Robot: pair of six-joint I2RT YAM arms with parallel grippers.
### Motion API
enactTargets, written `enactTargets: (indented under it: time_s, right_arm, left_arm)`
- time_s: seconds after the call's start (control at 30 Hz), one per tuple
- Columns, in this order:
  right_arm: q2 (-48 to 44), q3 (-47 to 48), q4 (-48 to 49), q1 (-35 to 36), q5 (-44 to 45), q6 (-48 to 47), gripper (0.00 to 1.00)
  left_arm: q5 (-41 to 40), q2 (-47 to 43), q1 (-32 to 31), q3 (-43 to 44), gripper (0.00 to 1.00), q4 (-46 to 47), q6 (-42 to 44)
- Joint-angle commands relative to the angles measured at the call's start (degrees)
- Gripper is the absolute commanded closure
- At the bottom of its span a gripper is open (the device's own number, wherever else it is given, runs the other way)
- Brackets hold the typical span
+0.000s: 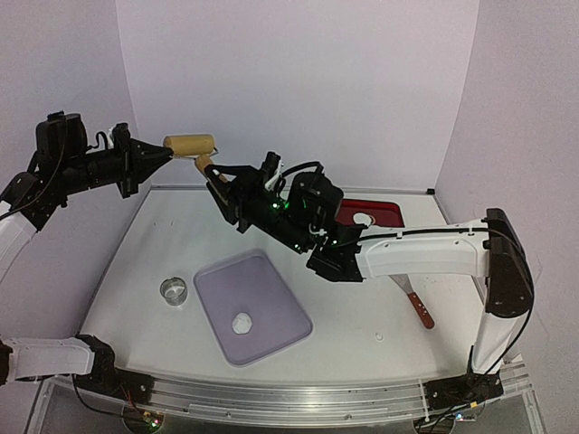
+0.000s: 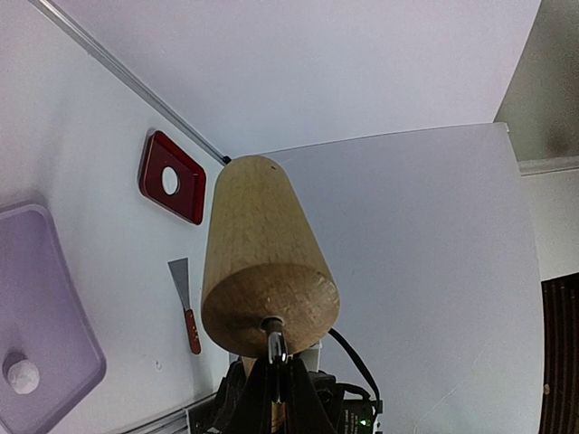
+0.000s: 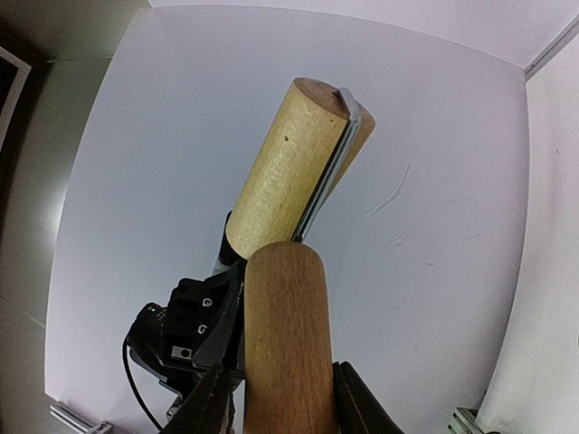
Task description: Roll out the dumpling wrappers from the dough
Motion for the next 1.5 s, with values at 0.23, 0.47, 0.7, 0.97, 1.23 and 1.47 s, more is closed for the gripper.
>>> enactTargets:
  time_s: [0.23, 0.47, 0.7, 0.97, 1.23, 1.47]
  right_arm:
    - [-2.06, 0.7, 6.85, -0.01, 0.89, 1.19, 0.66]
    - [-1.46, 1.35, 6.87, 0.01, -0.37, 1.52, 0.61]
    - [-0.91, 1.84, 6.84, -0.01, -0.94, 1.76, 0.64]
    - [-0.7, 1.87, 6.57, -0.1, -0.94, 2.23, 0.84]
    - [-3.47, -0.62, 2.81, -0.28, -0.22, 1.45, 1.0]
    - [-13.44, -8.37, -10.83, -2.49, 2.04, -0.55, 1.0]
  left_arm:
    - [0.86, -0.92, -0.27, 1.14, 1.0, 3.1, 0.64]
    - [0.45, -0.51, -0.28, 0.48, 1.0, 4.61, 0.08]
    - [0.59, -0.55, -0.29, -0.72, 1.0, 5.82, -0.66]
    - [1.26, -0.26, -0.28, -1.5, 1.0, 6.34, -0.64]
    - [-0.24, -0.42, -0.31, -0.48, 0.63, 2.26, 2.3]
    - [-5.61, -2.63, -0.23, 1.14, 0.36, -11.0, 10.06]
